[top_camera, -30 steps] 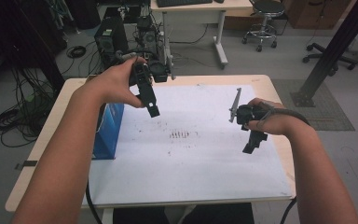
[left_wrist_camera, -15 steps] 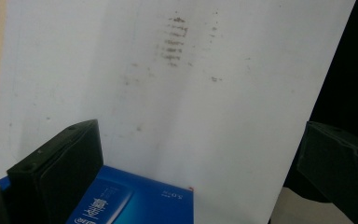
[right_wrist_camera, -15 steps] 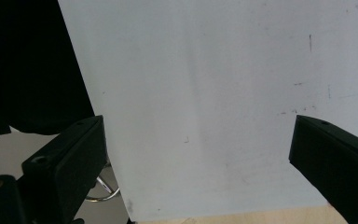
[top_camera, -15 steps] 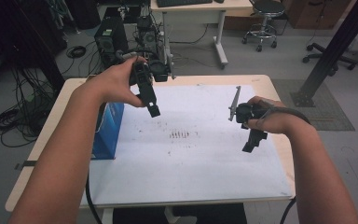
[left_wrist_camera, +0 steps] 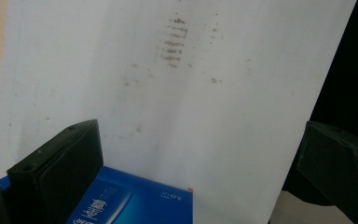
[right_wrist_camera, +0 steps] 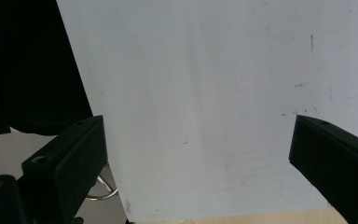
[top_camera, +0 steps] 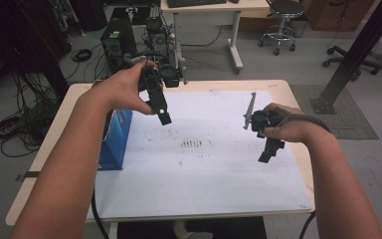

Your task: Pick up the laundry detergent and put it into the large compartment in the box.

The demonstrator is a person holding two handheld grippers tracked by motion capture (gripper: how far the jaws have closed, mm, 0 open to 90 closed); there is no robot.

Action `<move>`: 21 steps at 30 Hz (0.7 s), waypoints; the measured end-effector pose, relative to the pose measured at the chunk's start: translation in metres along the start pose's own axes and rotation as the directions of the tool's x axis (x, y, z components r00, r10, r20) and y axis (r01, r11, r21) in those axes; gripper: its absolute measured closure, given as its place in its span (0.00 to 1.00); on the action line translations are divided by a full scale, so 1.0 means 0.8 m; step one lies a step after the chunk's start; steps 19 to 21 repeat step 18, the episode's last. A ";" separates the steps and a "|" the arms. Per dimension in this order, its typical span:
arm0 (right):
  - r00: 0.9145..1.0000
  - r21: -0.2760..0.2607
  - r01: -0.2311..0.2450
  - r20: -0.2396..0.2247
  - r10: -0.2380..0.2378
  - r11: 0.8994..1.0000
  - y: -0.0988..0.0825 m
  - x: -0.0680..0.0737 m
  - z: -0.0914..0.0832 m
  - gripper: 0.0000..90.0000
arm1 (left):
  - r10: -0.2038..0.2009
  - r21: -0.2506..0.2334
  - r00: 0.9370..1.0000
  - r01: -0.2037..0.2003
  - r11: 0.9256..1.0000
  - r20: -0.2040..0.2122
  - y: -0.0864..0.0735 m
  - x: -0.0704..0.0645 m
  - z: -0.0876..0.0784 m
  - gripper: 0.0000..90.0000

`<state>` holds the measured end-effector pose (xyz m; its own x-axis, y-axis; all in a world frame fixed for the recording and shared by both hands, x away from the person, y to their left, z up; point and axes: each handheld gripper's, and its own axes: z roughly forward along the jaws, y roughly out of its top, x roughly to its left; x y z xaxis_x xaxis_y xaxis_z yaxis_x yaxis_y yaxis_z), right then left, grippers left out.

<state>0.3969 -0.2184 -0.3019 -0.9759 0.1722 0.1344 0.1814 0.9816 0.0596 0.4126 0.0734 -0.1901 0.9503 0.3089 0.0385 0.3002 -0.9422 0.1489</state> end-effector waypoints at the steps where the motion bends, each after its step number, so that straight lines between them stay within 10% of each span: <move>1: 1.000 0.000 0.000 0.000 0.000 1.000 0.000 0.000 0.000 0.04 | 0.000 0.000 1.000 0.000 1.000 0.000 0.000 0.000 0.000 0.00; 21: 1.000 -0.014 0.007 0.000 -0.007 1.000 -0.003 -0.002 0.002 0.04 | -0.004 -0.005 1.000 0.004 1.000 -0.007 0.003 -0.001 0.003 0.00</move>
